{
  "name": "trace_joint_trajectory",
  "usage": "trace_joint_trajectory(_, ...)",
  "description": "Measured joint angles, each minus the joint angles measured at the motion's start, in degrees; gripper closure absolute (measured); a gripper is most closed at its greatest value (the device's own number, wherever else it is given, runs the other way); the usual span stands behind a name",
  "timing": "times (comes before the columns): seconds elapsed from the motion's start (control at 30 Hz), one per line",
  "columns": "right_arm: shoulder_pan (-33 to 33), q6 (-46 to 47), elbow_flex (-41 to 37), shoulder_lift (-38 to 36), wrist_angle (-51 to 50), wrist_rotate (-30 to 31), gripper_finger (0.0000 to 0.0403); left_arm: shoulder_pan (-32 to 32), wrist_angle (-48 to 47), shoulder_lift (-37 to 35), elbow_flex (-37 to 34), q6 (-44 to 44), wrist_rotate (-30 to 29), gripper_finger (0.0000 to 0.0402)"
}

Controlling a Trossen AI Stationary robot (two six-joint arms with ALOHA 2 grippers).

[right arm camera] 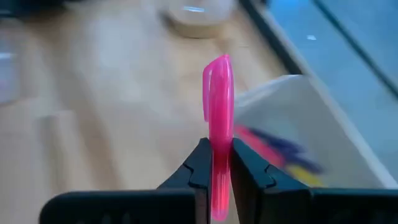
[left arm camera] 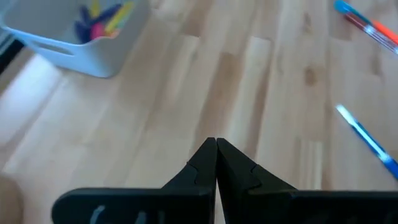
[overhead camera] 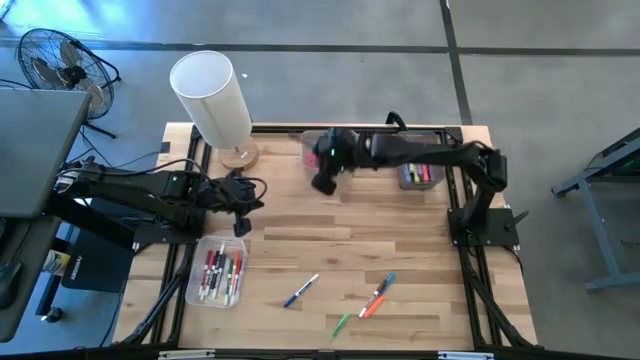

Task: Pick & Place Markers
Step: Put the pink pen into the white bin, then put the orange pen into the white bin

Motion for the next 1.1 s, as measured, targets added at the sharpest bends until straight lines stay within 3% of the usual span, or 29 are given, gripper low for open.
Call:
trace_joint_trajectory(0.23,-11.69,-5.43,2.14,1.94,0.58,-2.30,0.0377,0.01,1.42,0.00,0.00,-4.09,-5.19,0.0401)
trace_joint_trajectory(0.43,-18.20,-6.92,1.88,8.12,-5.41,-6.20,0.0377,0.00,1.43,0.00,0.00,-7.88,-8.98,0.0401)
trace_joint_trajectory(0.63,-19.34,-9.86,1.86,13.74,-7.56,-7.21,0.0370,0.00,1.49,0.00,0.00,-8.31,-9.99,0.0401)
trace_joint_trajectory(1.1,-19.20,-10.43,2.01,15.03,-7.14,-10.28,0.0325,-0.04,1.13,0.00,0.00,-11.40,-9.94,0.0401)
